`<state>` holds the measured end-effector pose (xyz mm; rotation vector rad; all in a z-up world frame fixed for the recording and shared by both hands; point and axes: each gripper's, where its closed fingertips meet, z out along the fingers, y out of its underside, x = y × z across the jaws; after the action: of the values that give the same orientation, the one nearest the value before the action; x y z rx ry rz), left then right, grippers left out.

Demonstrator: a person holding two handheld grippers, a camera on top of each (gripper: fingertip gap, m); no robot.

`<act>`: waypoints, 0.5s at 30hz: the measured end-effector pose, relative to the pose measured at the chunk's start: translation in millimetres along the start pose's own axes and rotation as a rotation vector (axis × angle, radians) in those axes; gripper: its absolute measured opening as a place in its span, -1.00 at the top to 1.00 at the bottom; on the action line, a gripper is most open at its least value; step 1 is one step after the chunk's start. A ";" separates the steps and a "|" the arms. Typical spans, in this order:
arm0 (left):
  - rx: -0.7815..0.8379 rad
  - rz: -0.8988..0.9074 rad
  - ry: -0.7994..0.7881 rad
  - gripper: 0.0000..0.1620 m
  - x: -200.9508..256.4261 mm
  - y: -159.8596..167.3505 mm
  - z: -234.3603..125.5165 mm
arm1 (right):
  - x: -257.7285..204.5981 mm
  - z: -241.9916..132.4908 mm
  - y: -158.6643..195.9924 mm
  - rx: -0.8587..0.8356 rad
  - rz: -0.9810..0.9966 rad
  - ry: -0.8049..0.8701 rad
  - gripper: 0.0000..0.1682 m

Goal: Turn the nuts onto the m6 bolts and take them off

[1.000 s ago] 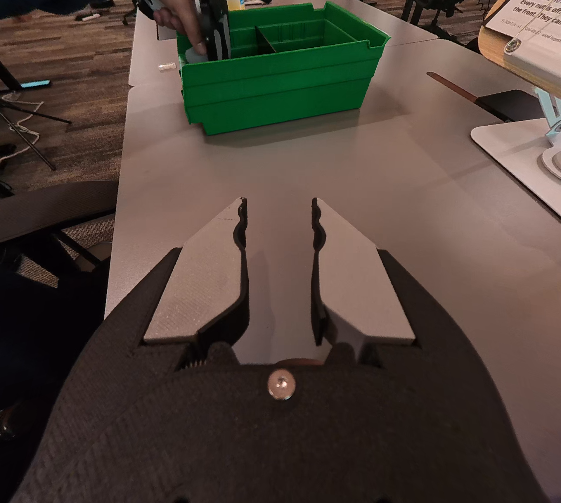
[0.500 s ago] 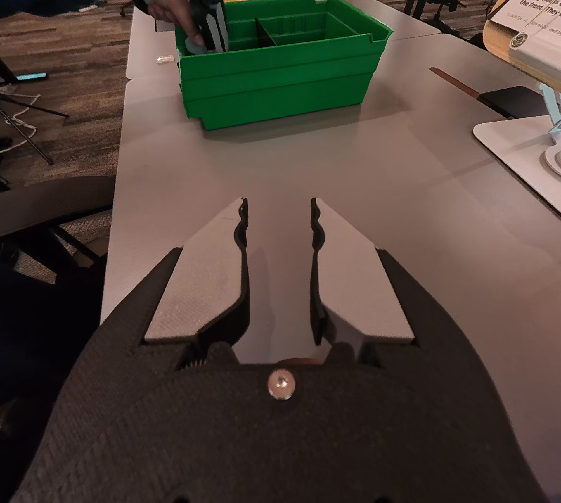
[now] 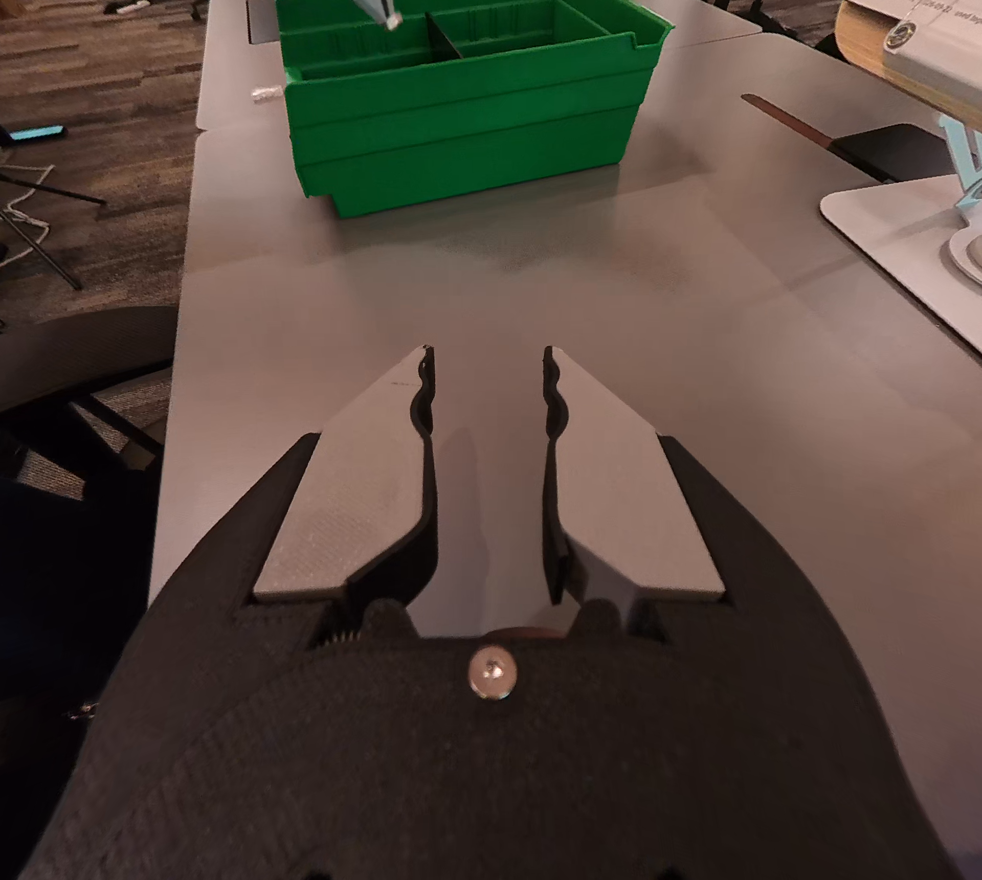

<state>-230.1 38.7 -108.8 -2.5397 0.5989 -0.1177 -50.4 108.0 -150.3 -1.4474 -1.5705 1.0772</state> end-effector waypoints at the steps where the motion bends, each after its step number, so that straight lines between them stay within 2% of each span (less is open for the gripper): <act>1: -0.002 0.039 0.041 1.00 18.4 -10.9 12.2 | 2.1 0.0 0.6 -0.002 0.001 0.007 0.55; 4: -0.064 0.141 0.111 1.00 60.8 -26.5 61.3 | 9.8 -0.7 2.7 -0.004 0.014 0.026 0.56; 8: -0.164 0.199 0.206 1.00 101.4 -24.0 122.2 | 19.5 -1.5 6.1 -0.010 0.038 0.046 0.56; 11: -0.199 0.213 0.249 0.96 116.3 -22.6 144.2 | 21.1 -0.9 8.4 -0.018 0.054 0.040 0.56; 12: -0.207 0.207 0.259 0.83 118.7 -22.7 148.1 | 21.0 -0.5 9.2 -0.023 0.055 0.037 0.56; 13: -0.213 0.203 0.260 0.77 119.0 -22.9 150.5 | 20.3 0.0 10.1 -0.029 0.054 0.034 0.56; 15: -0.194 0.204 0.265 0.84 119.4 -26.7 151.1 | 18.0 1.2 12.0 -0.041 0.054 0.025 0.56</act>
<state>-82.6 78.1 -229.1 -2.6502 1.0126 -0.3417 -48.7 125.9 -162.3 -1.5324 -1.5527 1.0596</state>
